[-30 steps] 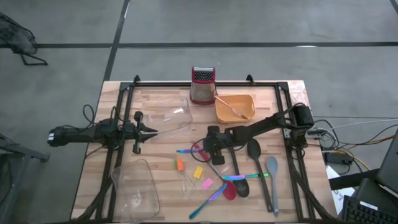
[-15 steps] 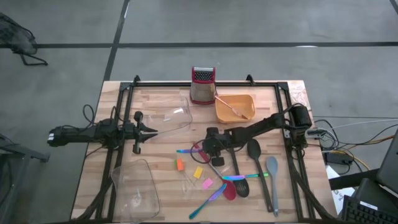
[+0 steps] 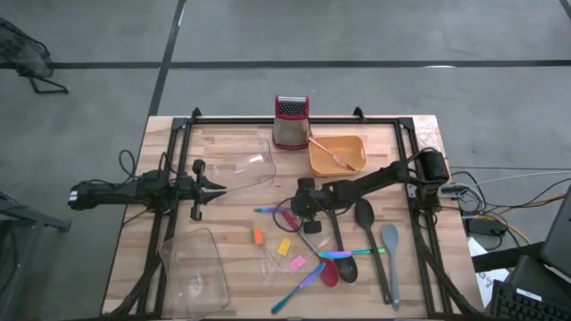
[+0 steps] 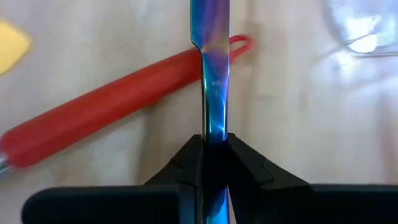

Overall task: Pick & Place Kitchen Items
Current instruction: Put the blue knife into the yellow bin

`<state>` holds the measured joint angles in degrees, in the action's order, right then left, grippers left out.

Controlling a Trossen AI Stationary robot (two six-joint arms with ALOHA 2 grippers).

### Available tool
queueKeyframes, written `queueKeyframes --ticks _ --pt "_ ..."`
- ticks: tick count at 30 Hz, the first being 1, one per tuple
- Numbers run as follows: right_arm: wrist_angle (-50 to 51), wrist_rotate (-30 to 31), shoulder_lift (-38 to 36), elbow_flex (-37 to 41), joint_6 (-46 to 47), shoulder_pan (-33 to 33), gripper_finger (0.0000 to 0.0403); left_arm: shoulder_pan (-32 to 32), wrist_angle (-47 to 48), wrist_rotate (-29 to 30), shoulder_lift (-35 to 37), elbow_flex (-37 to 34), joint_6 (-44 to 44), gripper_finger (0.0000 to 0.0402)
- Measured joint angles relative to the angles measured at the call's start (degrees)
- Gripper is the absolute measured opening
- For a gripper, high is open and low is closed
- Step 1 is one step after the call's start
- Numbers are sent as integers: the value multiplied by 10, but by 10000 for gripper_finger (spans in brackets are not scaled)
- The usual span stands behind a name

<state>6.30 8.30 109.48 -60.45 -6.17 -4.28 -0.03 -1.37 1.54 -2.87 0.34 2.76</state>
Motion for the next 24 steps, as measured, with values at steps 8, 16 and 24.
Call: queueKeyframes --ticks 8,16,24 --pt "32 52 -51 0 5 3 43 0 0 0 0 0 0 62" --pt "102 184 -132 21 63 10 48 0 0 0 0 0 0 62" --pt "107 275 -242 101 131 45 52 0 0 0 0 0 0 62"
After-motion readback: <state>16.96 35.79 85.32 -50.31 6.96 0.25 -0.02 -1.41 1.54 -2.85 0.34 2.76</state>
